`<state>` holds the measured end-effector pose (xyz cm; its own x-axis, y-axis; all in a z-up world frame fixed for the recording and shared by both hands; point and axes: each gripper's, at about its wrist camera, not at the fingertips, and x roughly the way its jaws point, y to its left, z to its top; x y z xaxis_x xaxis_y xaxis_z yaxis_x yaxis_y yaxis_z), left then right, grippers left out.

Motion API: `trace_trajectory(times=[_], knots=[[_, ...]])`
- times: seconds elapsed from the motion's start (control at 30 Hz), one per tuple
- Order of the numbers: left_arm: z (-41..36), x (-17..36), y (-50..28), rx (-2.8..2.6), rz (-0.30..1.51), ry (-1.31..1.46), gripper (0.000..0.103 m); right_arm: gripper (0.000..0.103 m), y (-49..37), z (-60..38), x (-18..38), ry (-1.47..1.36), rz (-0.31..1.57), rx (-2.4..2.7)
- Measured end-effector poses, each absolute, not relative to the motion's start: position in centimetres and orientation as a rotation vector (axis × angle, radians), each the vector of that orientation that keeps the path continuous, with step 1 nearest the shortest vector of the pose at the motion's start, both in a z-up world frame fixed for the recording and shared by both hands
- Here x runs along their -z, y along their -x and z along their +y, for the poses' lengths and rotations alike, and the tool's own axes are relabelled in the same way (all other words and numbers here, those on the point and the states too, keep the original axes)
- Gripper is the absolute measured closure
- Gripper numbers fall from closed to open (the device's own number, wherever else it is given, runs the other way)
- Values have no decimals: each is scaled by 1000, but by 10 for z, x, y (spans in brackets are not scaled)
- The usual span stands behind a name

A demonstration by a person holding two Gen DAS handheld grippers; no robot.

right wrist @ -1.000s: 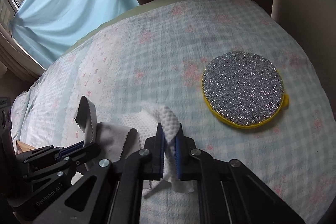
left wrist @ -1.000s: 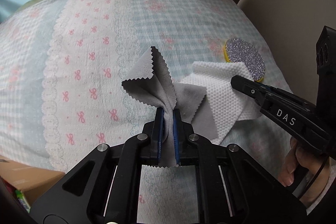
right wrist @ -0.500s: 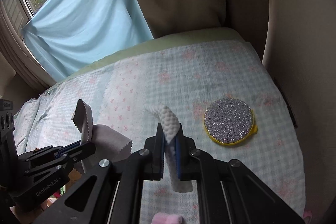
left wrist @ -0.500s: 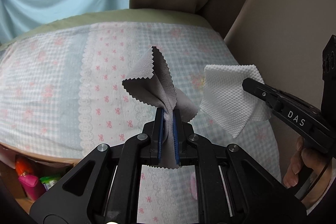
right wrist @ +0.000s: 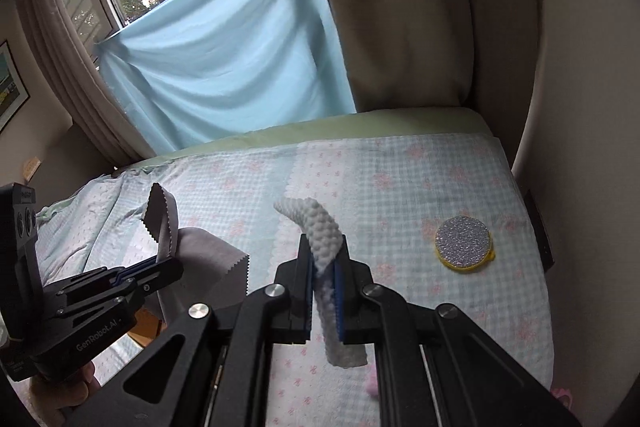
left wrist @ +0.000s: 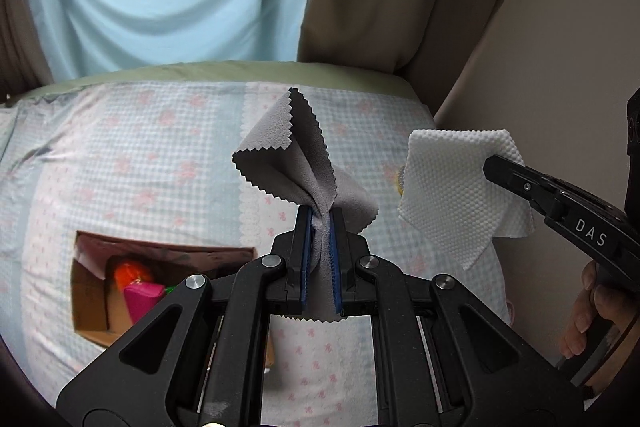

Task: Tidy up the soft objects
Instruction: 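Carry the grey cloth and white wipe over the box with both tools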

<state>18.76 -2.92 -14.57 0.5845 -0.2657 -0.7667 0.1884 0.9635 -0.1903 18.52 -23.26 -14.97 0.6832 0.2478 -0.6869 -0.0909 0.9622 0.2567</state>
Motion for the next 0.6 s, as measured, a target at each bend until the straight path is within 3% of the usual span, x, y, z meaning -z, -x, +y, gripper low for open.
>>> trace_trajectory(times=[0.3, 0.6], knots=[[81, 148, -154, 209, 948, 100, 96, 95, -153, -128, 142, -201, 856, -277], [187, 191, -165, 226, 1064, 71, 96, 95, -150, -18, 170, -228, 937, -266]])
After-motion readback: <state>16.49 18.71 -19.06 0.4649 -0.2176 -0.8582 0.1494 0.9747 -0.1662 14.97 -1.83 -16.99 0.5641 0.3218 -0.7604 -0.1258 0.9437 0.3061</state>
